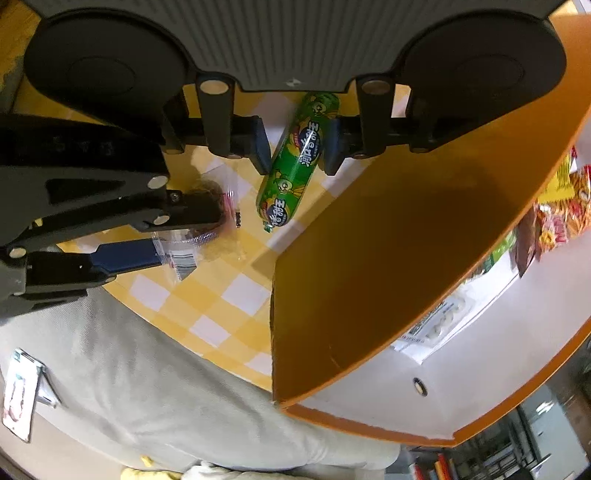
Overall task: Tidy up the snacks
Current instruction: 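Grasp the green sausage with the left gripper while the right grasps the clear pastry bag, then carry both held snacks up and lower them into the orange box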
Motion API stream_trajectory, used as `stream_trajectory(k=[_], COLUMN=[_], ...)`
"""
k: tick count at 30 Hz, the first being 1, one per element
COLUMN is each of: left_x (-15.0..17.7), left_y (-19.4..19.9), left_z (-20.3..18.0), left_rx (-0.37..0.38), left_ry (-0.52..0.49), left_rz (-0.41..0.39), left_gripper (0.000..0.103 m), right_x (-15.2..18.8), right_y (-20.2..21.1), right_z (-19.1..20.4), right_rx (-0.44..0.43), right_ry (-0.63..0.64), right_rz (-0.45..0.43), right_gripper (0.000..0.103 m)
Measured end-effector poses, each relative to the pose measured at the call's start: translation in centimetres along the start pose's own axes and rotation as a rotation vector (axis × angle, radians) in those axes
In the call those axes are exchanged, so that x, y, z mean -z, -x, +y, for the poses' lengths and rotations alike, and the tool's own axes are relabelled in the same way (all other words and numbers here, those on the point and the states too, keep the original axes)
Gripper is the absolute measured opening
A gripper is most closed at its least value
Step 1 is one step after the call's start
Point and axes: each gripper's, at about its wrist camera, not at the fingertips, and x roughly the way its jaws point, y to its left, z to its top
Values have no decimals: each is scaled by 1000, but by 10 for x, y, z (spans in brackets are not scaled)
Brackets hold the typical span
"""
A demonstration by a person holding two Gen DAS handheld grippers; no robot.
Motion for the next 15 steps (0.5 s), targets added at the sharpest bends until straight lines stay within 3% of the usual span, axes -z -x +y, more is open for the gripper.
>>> stream_trajectory(k=[9, 15], left_x=[14, 33], left_y=[7, 16], left_z=[5, 6], left_rx=[7, -20], left_ry=[215, 263], left_rz=[81, 118], left_gripper=[25, 24], right_x=[2, 9], right_y=[2, 7], right_z=[5, 17], right_rx=[-17, -33], right_ry=[29, 93], right_rz=[1, 16], right_gripper=[38, 38])
